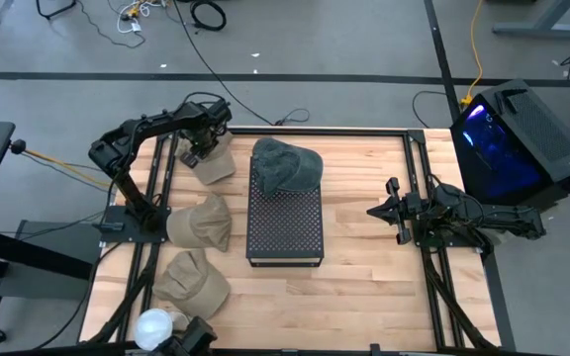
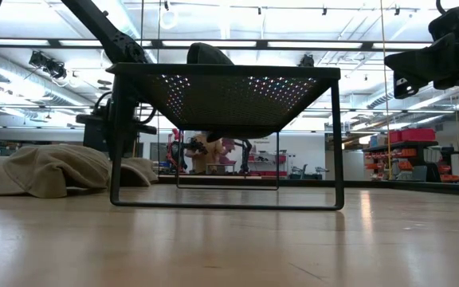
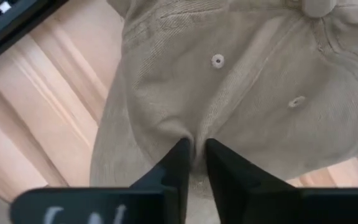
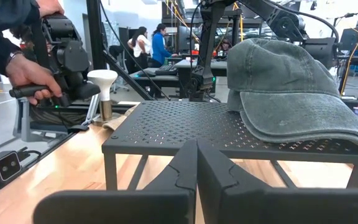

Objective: Pick & Place hat
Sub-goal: Put the top brown cap on the shelf

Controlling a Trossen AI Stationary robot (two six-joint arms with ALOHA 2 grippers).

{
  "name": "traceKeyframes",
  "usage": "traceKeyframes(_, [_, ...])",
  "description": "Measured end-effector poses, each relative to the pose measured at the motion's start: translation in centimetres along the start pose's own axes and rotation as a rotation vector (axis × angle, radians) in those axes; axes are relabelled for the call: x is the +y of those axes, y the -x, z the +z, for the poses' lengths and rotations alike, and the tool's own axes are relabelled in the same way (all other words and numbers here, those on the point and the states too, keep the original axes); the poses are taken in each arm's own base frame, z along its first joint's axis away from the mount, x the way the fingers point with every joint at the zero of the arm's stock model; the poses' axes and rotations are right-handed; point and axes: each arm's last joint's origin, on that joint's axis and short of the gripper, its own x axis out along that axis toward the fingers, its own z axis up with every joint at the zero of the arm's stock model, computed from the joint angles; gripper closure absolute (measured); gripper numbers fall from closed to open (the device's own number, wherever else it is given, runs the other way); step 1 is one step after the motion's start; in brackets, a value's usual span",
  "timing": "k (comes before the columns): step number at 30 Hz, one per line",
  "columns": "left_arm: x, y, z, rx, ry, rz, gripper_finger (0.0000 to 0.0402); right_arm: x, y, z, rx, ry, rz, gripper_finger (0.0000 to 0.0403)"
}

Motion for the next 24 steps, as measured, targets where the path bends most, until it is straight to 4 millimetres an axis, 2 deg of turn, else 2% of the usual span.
traceKeyframes(6, [0.2,0.0,0.0,-0.002,-0.003,0.019,0.0394,0.0,0.0,0.0,0.0,0.0,0.0,0.0396])
traceKeyframes(14, [0.7,0.2,0.1,-0.007,-0.012,0.052,0.0396,0.0,0.0,0.0,0.0,0.0,0.0,0.0396])
traceKeyframes(24, [0.8,2.9,0.4,-0.042,-0.017,-0.001,0.0397,0.0,0.0,0.0,0.0,0.0,0.0,0.0396])
